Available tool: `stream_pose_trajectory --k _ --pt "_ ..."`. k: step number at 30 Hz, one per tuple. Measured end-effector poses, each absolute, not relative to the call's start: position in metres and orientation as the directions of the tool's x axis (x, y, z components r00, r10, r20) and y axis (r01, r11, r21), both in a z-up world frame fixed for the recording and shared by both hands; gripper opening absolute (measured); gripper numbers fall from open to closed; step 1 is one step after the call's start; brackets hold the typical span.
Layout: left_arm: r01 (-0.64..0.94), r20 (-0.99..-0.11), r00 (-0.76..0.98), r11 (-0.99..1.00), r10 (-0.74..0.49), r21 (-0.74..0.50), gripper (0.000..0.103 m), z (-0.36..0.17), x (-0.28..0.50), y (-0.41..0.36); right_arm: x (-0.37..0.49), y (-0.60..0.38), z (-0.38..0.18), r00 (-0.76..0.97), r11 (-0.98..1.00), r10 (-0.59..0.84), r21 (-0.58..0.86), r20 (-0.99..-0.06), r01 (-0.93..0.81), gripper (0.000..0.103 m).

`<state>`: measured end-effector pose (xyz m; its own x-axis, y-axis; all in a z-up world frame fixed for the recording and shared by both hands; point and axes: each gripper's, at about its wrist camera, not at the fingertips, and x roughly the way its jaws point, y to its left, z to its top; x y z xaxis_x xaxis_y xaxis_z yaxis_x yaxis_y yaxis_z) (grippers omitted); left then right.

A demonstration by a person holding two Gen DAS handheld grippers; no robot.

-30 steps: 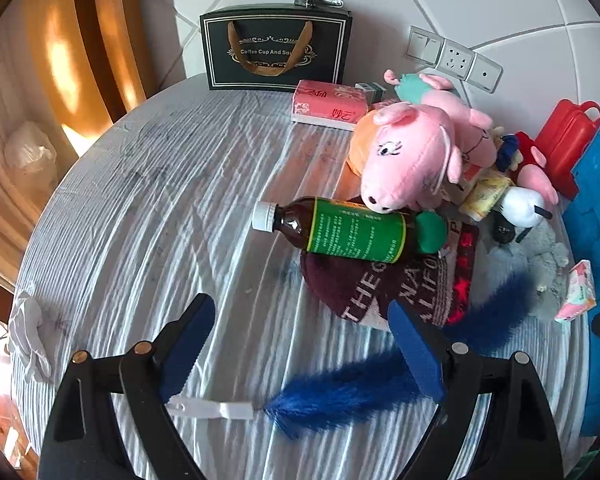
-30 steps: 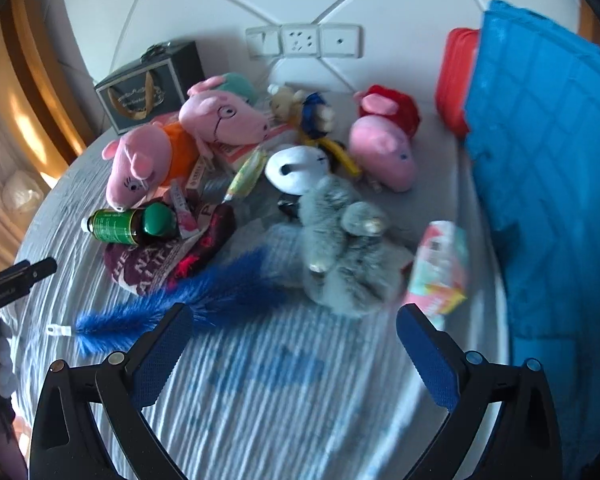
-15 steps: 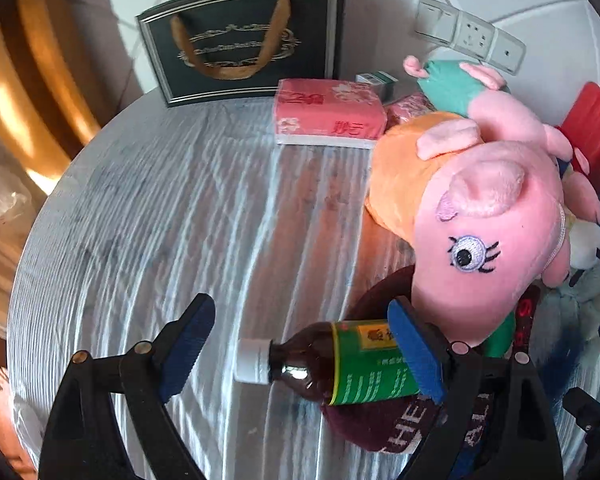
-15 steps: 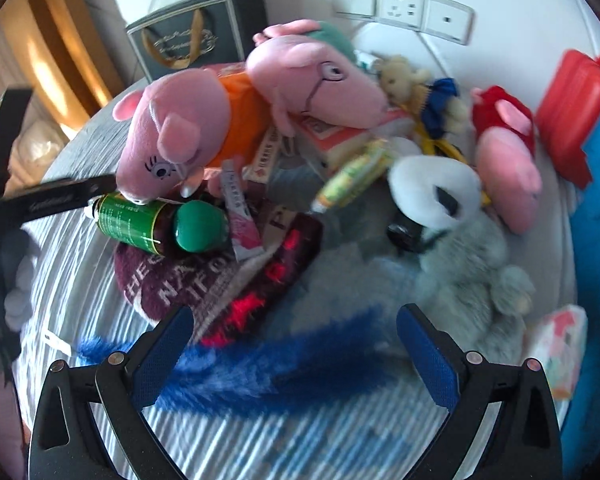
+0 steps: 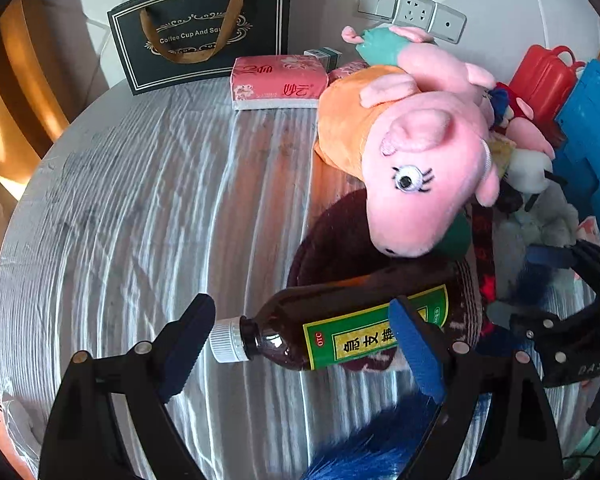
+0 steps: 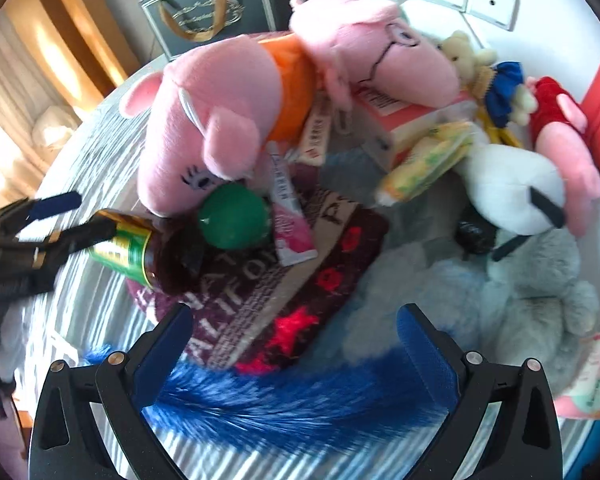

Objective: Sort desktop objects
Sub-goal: 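Grasp the brown syrup bottle with the left gripper while the right grasps the green-capped bottle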

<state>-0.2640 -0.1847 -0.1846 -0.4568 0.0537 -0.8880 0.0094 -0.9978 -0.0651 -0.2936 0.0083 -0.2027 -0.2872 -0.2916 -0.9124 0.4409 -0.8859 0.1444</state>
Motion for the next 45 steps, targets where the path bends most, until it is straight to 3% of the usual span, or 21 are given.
stream_pose_trajectory --k 13,22,28,34,35,37,38,43,45 --pt "0.25 -0.93 -0.362 -0.968 -0.063 -0.031 0.089 -0.224 -0.217 -0.216 -0.31 -0.017 -0.202 -0.379 -0.913 -0.243 0.079 -0.893 0.401 0.103" --pt "0.423 -0.927 -0.34 -0.906 -0.161 0.002 0.089 -0.208 -0.187 -0.26 -0.254 -0.077 -0.206 -0.225 -0.775 -0.371 0.167 -0.901 0.61 0.103" --pt "0.531 -0.922 -0.379 -0.835 -0.083 -0.143 0.089 -0.189 -0.175 -0.263 -0.23 -0.084 -0.207 -0.165 -0.729 -0.406 0.21 -0.899 0.651 0.103" --pt "0.538 -0.928 -0.371 -0.823 -0.036 -0.183 0.089 -0.199 -0.217 -0.232 -0.252 -0.015 -0.187 -0.274 -0.836 -0.389 0.213 -0.879 0.506 0.103" --pt "0.54 -0.932 -0.36 -0.822 -0.031 -0.182 0.089 -0.203 -0.224 -0.228 -0.258 -0.005 -0.185 -0.29 -0.852 -0.378 0.208 -0.879 0.48 0.102" --pt "0.536 -0.94 -0.341 -0.825 -0.016 -0.18 0.089 -0.214 -0.241 -0.22 -0.266 0.011 -0.185 -0.316 -0.872 -0.355 0.189 -0.88 0.452 0.082" --pt "0.536 -0.944 -0.331 -0.827 -0.018 -0.172 0.089 -0.218 -0.246 -0.216 -0.269 0.016 -0.187 -0.323 -0.877 -0.345 0.18 -0.881 0.445 0.077" --pt "0.52 -0.962 -0.271 -0.845 -0.021 -0.128 0.069 -0.244 -0.26 -0.212 -0.284 0.013 -0.193 -0.341 -0.874 -0.351 0.174 -0.872 0.454 0.075" --pt "0.505 -0.953 -0.303 -0.85 -0.01 -0.151 0.066 -0.244 -0.256 -0.21 -0.287 0.009 -0.197 -0.353 -0.868 -0.354 0.164 -0.866 0.468 0.067"
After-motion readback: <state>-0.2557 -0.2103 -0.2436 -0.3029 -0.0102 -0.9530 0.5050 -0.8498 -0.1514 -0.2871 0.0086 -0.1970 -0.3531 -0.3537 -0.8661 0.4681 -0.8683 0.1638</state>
